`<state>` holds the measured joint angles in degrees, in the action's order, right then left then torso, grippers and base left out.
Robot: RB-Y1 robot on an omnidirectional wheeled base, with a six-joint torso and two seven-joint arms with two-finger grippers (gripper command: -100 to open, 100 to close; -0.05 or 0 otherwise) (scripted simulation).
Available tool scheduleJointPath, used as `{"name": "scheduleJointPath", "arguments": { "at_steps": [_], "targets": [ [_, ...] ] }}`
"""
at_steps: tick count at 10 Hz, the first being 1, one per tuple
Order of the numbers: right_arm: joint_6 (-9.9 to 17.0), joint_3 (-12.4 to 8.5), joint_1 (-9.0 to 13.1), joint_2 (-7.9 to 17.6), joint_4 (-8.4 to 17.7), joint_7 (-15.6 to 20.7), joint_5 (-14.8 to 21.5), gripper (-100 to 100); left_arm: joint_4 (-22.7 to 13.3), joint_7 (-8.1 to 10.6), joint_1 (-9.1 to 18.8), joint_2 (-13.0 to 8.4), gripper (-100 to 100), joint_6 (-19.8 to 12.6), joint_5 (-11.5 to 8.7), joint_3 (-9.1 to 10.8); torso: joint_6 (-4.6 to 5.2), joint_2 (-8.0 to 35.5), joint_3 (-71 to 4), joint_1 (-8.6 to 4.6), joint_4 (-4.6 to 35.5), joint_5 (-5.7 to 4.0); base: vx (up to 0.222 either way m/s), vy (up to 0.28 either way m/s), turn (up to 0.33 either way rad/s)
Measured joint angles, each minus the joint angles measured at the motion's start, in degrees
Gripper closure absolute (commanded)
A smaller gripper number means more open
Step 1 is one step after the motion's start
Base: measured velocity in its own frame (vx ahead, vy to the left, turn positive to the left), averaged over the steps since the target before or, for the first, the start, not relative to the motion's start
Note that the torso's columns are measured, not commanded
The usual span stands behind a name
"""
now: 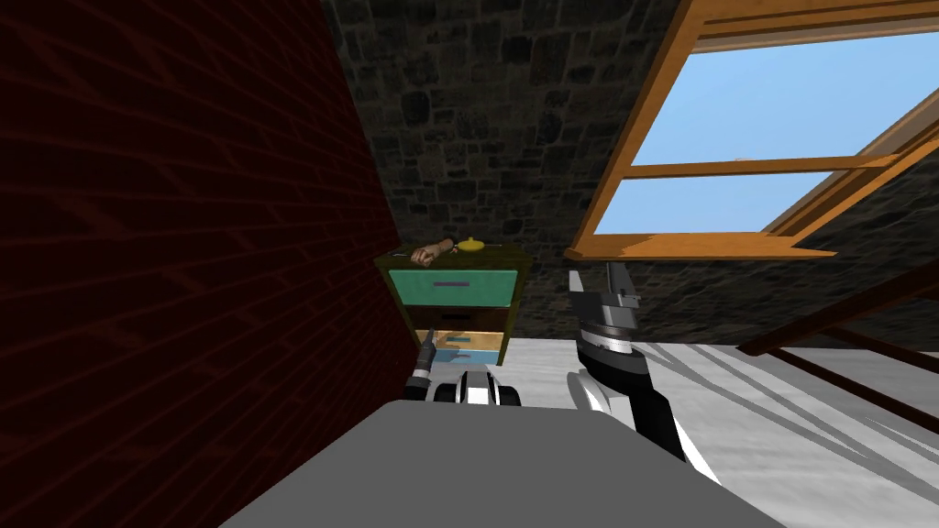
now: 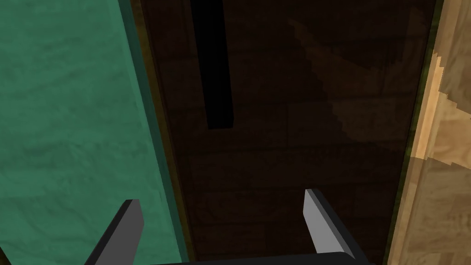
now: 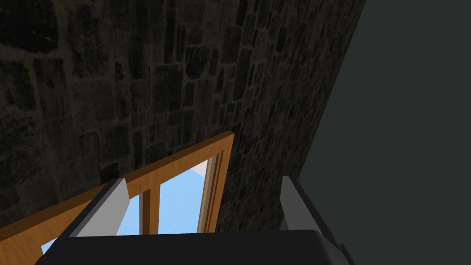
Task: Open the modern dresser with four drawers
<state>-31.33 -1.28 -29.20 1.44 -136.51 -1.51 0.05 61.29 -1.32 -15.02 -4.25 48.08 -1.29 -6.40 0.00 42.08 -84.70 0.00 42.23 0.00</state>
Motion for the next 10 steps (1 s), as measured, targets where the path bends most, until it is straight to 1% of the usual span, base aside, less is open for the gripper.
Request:
{"name": "scheduleJointPath", "arguments": {
  "at_steps": [1, 2, 4, 5, 6, 7, 8, 9, 10],
  "targets": [
    [0.0, 0.0, 0.0, 0.0, 0.0, 0.0, 0.0, 0, -0.5, 0.03, 0.2, -1.3, -100, 0.3, 0.0, 0.06, 0.0, 0.2, 0.1, 0.0, 0.0, 0.0, 0.032, 0.001, -0.001],
    [0.0, 0.0, 0.0, 0.0, 0.0, 0.0, 0.0, 0, -0.9, 0.04, 0.5, -2.4, -100, 0.5, -0.1, 0.12, 0.0, 0.2, 0.2, 0.0, 0.1, 0.0, 0.123, 0.002, -0.017],
    [0.0, 0.0, 0.0, 0.0, 0.0, 0.0, 0.0, 0, -0.2, 0.07, 1.4, -3.0, -100, -1.2, -0.3, 0.41, 0.0, -0.1, -0.1, -0.05, 0.0, -0.01, 0.153, -0.004, -0.008],
    [0.0, 0.0, 0.0, 0.0, 0.0, 0.0, 0.0, 0, 1.0, 0.16, 1.0, -1.8, -100, -2.1, -0.3, 0.42, 0.0, 0.1, 0.1, -0.02, 0.0, 0.0, 0.074, 0.012, 0.001],
    [0.0, 0.0, 0.0, 0.0, 0.0, 0.0, 0.0, 0, 0.1, 0.17, 1.7, -0.4, -100, -2.1, -0.4, 0.55, 0.01, 0.4, 0.2, 0.03, 0.1, 0.01, 0.026, 0.011, -0.004],
    [0.0, 0.0, 0.0, 0.0, 0.0, 0.0, 0.0, 0, 0.4, 0.23, 1.6, 0.8, -100, -2.2, -0.4, 0.53, 0.0, 0.5, 0.3, 0.02, 0.1, 0.0, -0.002, 0.006, 0.001],
    [0.0, 0.0, 0.0, 0.0, 0.0, 0.0, 0.0, 0, -0.6, 0.17, 2.1, 2.0, -100, -1.9, -0.4, 0.62, 0.01, 0.5, 0.3, 0.0, 0.1, 0.0, 0.0, 0.0, 0.0],
    [0.0, 0.0, 0.0, 0.0, 0.0, 0.0, 0.0, 0, -0.7, 0.15, 2.1, 2.2, -100, -1.7, -0.4, 0.62, 0.0, 0.3, 0.2, -0.01, 0.1, -0.01, 0.036, 0.0, 0.006],
    [0.0, 0.0, 0.0, 0.0, 0.0, 0.0, 0.0, 0, -0.5, 0.15, 2.8, 2.2, -100, -2.5, -0.5, 0.81, 0.0, 0.1, 0.1, -0.01, 0.0, -0.01, 0.061, 0.001, 0.004]
  ]
}}
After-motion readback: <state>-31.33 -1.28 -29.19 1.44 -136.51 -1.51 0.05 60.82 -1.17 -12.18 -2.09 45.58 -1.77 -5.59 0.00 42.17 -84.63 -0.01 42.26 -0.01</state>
